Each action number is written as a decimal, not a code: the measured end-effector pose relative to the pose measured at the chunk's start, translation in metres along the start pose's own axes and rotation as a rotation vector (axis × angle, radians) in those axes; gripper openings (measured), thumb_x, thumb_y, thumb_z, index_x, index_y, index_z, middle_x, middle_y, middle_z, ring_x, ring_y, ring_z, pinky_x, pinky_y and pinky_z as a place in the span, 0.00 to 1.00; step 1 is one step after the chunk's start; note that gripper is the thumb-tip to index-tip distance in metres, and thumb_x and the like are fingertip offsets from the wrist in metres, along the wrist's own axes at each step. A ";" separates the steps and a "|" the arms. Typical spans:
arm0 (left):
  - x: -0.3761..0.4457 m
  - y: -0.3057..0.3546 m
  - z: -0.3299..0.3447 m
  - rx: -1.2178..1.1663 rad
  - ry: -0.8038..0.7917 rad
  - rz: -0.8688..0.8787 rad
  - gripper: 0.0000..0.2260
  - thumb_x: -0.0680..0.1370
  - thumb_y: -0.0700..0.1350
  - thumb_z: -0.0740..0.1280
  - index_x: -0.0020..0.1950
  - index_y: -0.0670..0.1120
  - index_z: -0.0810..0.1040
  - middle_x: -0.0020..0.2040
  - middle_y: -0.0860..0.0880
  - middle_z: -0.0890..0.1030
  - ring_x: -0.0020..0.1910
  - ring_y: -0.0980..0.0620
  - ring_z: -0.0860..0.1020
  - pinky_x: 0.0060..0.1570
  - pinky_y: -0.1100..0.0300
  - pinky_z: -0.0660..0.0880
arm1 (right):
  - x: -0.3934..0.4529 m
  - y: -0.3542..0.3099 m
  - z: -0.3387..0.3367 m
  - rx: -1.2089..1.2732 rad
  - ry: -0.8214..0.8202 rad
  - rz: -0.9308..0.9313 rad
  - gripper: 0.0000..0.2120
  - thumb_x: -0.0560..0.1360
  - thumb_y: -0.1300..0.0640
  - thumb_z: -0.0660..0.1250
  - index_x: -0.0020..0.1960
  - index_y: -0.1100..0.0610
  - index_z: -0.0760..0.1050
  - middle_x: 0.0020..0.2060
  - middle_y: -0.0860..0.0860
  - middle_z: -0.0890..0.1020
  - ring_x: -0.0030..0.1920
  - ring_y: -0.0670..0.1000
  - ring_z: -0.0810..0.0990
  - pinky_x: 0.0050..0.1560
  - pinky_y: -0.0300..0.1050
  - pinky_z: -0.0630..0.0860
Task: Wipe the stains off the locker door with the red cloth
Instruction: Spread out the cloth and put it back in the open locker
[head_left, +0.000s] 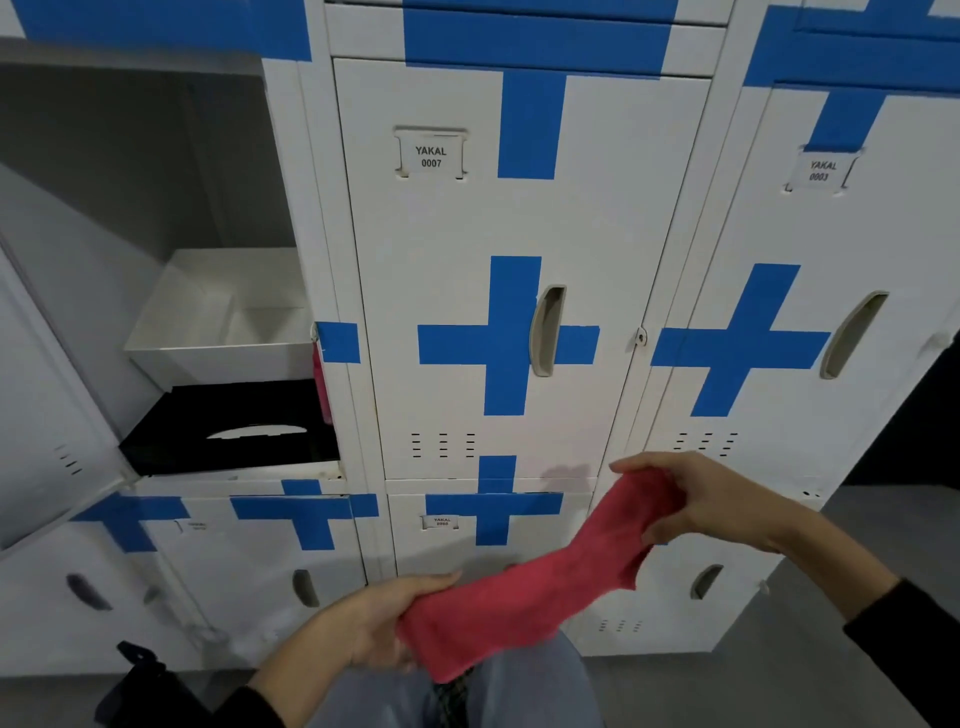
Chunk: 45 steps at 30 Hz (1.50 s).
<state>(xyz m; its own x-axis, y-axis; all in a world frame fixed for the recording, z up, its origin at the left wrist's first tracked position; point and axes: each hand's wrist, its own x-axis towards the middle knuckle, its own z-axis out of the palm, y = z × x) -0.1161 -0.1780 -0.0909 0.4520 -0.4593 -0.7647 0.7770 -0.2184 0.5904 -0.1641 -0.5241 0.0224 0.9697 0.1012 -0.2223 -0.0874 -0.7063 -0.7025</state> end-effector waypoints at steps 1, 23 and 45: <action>-0.003 0.002 0.003 -0.022 0.008 0.032 0.17 0.67 0.51 0.75 0.50 0.43 0.81 0.42 0.42 0.83 0.42 0.45 0.80 0.53 0.52 0.76 | 0.000 0.003 0.003 -0.024 0.001 0.002 0.32 0.64 0.57 0.81 0.62 0.38 0.74 0.60 0.44 0.74 0.60 0.48 0.74 0.58 0.48 0.79; -0.114 0.093 0.012 0.021 0.629 1.205 0.06 0.77 0.51 0.63 0.44 0.53 0.79 0.44 0.56 0.79 0.51 0.52 0.74 0.54 0.55 0.70 | 0.015 -0.023 -0.021 0.198 0.411 -0.198 0.08 0.70 0.52 0.72 0.47 0.53 0.83 0.44 0.45 0.82 0.49 0.45 0.80 0.44 0.34 0.78; -0.172 0.057 -0.070 0.033 0.817 1.132 0.05 0.74 0.45 0.68 0.42 0.48 0.84 0.43 0.46 0.85 0.49 0.45 0.81 0.57 0.51 0.74 | 0.079 -0.081 0.081 0.481 0.510 -0.322 0.17 0.77 0.48 0.65 0.44 0.62 0.81 0.38 0.57 0.83 0.43 0.56 0.83 0.47 0.48 0.83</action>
<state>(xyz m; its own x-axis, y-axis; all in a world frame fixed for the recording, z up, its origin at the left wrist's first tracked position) -0.1186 -0.0510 0.0557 0.9533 0.2253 0.2009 -0.1835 -0.0959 0.9783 -0.0991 -0.4025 0.0070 0.9390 -0.1680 0.3000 0.2405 -0.3025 -0.9223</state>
